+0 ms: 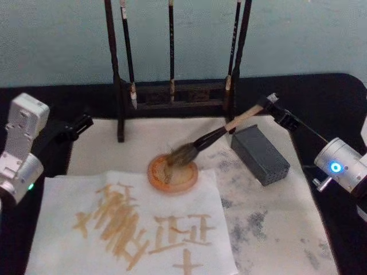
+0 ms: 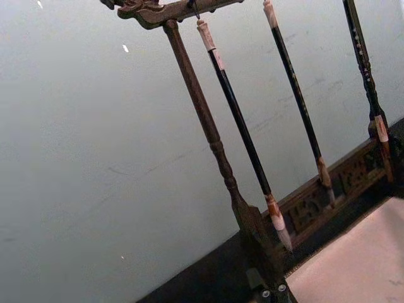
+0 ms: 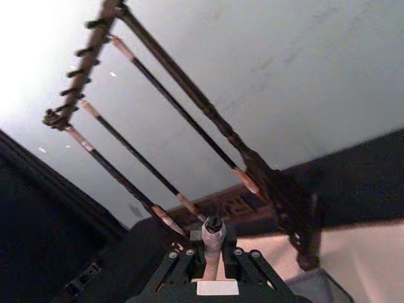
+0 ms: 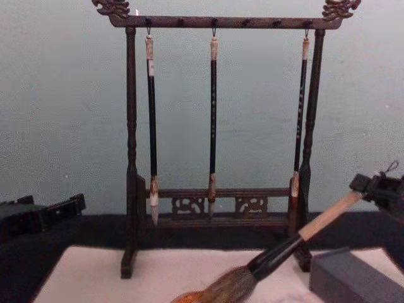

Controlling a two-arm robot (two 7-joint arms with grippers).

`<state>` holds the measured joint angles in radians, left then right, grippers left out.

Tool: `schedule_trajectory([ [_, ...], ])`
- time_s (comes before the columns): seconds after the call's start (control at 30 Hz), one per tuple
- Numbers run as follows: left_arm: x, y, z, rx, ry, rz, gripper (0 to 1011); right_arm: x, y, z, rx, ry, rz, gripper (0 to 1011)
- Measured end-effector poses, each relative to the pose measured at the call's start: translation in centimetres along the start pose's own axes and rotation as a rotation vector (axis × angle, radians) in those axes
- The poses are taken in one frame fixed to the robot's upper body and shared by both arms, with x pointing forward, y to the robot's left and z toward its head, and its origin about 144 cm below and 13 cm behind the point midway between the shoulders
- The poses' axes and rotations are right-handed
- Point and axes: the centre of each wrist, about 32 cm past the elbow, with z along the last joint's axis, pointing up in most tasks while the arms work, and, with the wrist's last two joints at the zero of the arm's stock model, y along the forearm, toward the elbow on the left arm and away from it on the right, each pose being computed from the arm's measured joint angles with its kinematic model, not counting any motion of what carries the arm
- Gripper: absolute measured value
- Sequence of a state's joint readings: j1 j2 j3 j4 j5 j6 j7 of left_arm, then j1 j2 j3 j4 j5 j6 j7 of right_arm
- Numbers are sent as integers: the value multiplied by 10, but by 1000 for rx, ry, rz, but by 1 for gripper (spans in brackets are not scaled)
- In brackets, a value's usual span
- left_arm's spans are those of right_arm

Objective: Pick up the brush from the inkstone, write on the paper, then place the brush back to its original position.

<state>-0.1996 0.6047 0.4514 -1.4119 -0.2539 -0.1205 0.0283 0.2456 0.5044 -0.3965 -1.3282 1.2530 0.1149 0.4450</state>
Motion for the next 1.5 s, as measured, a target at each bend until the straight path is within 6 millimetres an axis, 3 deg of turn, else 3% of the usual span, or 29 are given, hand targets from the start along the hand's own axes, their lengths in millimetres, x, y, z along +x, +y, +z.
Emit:
schedule_trajectory([
  [0.57, 0, 0, 0, 0, 0, 0, 1002, 10, 0, 0, -31, 27, -105, 175],
  [1.5, 0, 0, 0, 0, 0, 0, 1002, 1, -8, 8, -64, -18, -191, 176],
])
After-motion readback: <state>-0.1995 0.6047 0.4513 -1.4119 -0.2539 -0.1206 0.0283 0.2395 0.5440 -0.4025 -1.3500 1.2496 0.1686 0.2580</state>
